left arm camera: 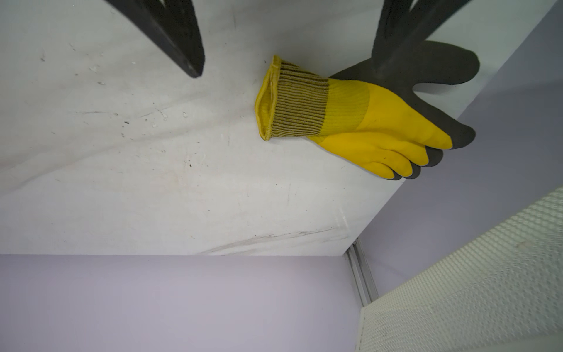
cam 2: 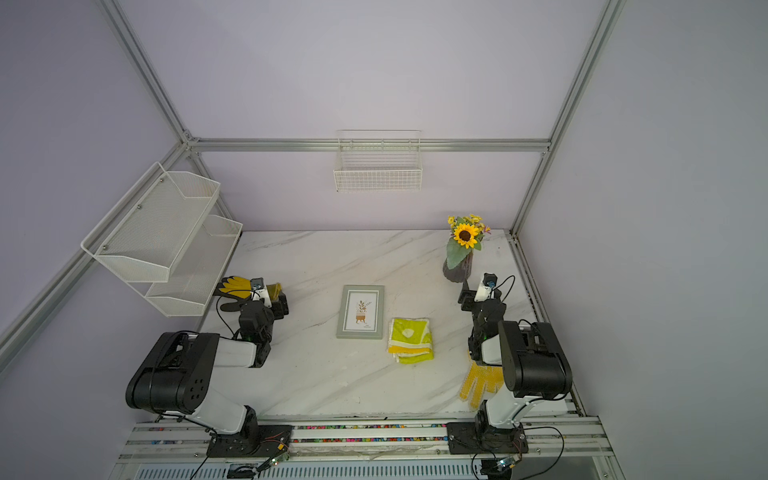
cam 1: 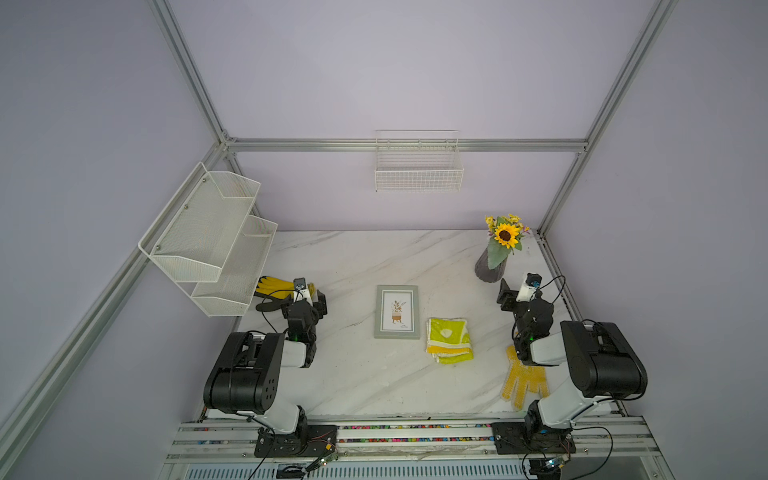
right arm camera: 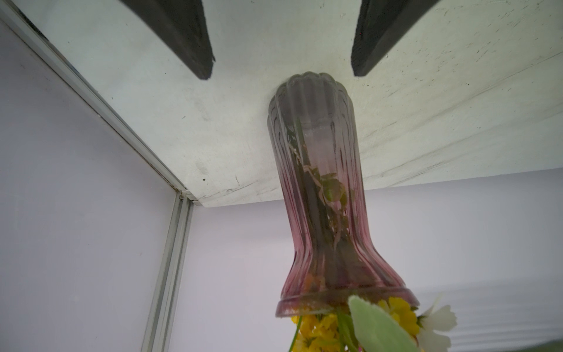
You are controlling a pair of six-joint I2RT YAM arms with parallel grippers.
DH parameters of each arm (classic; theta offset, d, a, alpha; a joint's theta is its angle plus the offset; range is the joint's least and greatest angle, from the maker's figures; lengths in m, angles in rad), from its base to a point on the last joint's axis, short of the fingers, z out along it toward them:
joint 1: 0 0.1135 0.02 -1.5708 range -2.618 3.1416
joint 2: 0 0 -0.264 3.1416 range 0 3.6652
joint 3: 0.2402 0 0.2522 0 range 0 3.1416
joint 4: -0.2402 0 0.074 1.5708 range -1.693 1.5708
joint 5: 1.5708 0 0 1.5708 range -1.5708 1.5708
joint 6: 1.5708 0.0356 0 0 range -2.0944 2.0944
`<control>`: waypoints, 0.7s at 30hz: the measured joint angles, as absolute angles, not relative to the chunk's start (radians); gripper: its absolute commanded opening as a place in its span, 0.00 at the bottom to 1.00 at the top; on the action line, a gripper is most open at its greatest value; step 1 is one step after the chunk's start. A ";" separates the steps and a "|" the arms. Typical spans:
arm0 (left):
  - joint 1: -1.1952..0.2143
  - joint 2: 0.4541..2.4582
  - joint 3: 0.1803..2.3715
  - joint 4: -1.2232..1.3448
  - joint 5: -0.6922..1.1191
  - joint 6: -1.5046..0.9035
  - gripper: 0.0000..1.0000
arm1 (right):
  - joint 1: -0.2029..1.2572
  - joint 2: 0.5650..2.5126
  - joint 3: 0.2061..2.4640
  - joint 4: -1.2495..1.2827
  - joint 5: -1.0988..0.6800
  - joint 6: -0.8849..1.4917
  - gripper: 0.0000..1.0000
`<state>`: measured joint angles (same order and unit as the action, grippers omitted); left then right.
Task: Wipe the picture frame with a cloth
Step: Pick up the cleaning item at the center of the board.
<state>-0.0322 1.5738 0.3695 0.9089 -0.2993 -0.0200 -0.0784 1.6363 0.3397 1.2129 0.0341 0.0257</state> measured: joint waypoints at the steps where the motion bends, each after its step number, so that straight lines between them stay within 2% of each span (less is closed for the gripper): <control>1: -0.032 1.570 0.377 0.889 -0.293 -0.013 0.74 | -0.079 1.636 0.339 1.214 0.050 0.031 0.71; 2: -0.032 1.551 0.398 0.825 -0.287 -0.010 0.72 | -0.079 1.634 0.339 1.213 0.073 0.039 0.70; 3: -0.032 1.515 0.435 0.719 -0.282 -0.014 0.62 | -0.078 1.622 0.339 1.203 0.092 0.046 0.70; 4: -0.032 1.478 0.477 0.617 -0.279 -0.017 0.48 | -0.074 1.598 0.340 1.174 0.114 0.048 0.70; 5: -0.033 1.430 0.538 0.501 -0.277 -0.037 0.40 | -0.067 1.547 0.349 1.110 0.146 0.054 0.68; 9: -0.049 1.276 0.777 0.177 -0.252 -0.172 0.35 | 0.020 1.313 0.463 0.808 0.259 0.094 0.68; 14: -0.099 1.161 0.870 -0.116 -0.157 -0.358 0.43 | 0.265 1.053 0.604 0.429 0.404 0.172 0.64; 17: -0.108 1.171 0.913 -0.319 -0.057 -0.457 0.41 | 0.380 0.973 0.678 0.165 0.434 0.273 0.63; 19: -0.118 1.197 0.950 -0.420 0.006 -0.505 0.32 | 0.458 0.953 0.715 0.002 0.445 0.349 0.63; 21: -0.159 1.237 1.007 -0.515 0.044 -0.540 0.31 | 0.554 0.964 0.752 -0.169 0.461 0.448 0.68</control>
